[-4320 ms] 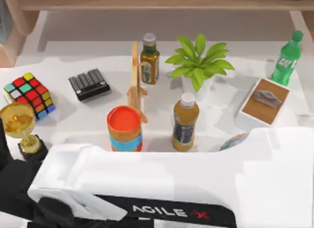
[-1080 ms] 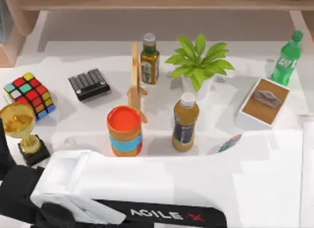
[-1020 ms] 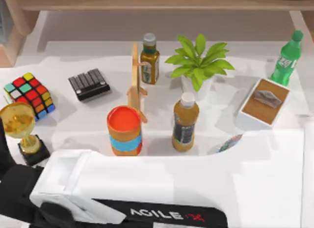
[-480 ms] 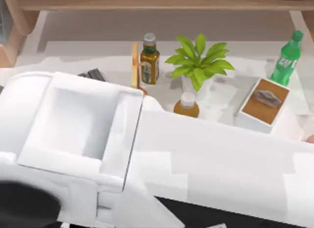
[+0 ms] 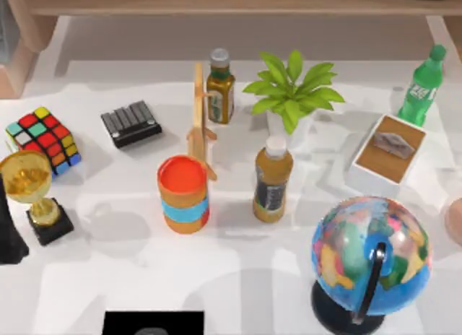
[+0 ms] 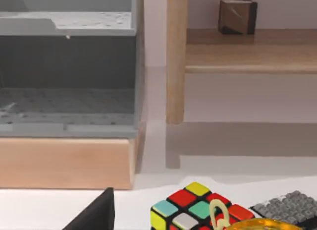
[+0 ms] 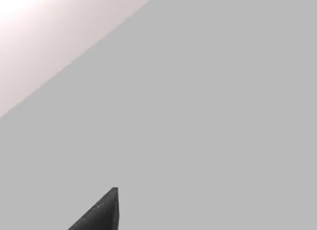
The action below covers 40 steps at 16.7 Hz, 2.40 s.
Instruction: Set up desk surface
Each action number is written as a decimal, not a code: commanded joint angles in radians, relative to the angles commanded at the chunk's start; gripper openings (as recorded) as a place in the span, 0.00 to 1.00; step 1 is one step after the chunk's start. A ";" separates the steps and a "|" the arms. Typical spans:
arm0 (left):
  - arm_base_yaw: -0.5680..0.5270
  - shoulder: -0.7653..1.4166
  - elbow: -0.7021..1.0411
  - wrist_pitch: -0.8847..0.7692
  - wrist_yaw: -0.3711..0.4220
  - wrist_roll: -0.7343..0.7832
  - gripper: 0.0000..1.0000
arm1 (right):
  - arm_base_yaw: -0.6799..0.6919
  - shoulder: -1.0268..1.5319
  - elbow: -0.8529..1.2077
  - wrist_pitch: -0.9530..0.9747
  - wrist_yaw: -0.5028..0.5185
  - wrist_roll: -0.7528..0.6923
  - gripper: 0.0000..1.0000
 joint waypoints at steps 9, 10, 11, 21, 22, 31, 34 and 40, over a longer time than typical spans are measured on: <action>0.000 0.000 0.000 0.000 0.000 0.000 1.00 | 0.324 -0.378 1.079 0.043 0.209 1.077 1.00; 0.000 0.000 0.000 0.000 0.000 0.000 1.00 | 0.360 -0.416 1.187 0.047 0.231 1.188 1.00; 0.000 0.000 0.000 0.000 0.000 0.000 1.00 | 0.397 -0.451 1.290 0.050 0.253 1.294 1.00; 0.000 0.000 0.000 0.000 0.000 0.000 1.00 | 0.715 -0.691 1.956 0.068 0.406 2.036 1.00; 0.000 0.000 0.000 0.000 0.000 0.000 1.00 | 0.737 -0.699 1.975 0.067 0.413 2.066 1.00; 0.000 0.000 0.000 0.000 0.000 0.000 1.00 | 0.765 -0.711 1.974 0.075 0.408 2.089 1.00; 0.000 0.000 0.000 0.000 0.000 0.000 1.00 | 0.804 -0.734 1.923 0.102 0.371 2.091 1.00; 0.000 0.000 0.000 0.000 0.000 0.000 1.00 | 0.817 -0.741 1.906 0.111 0.358 2.091 0.92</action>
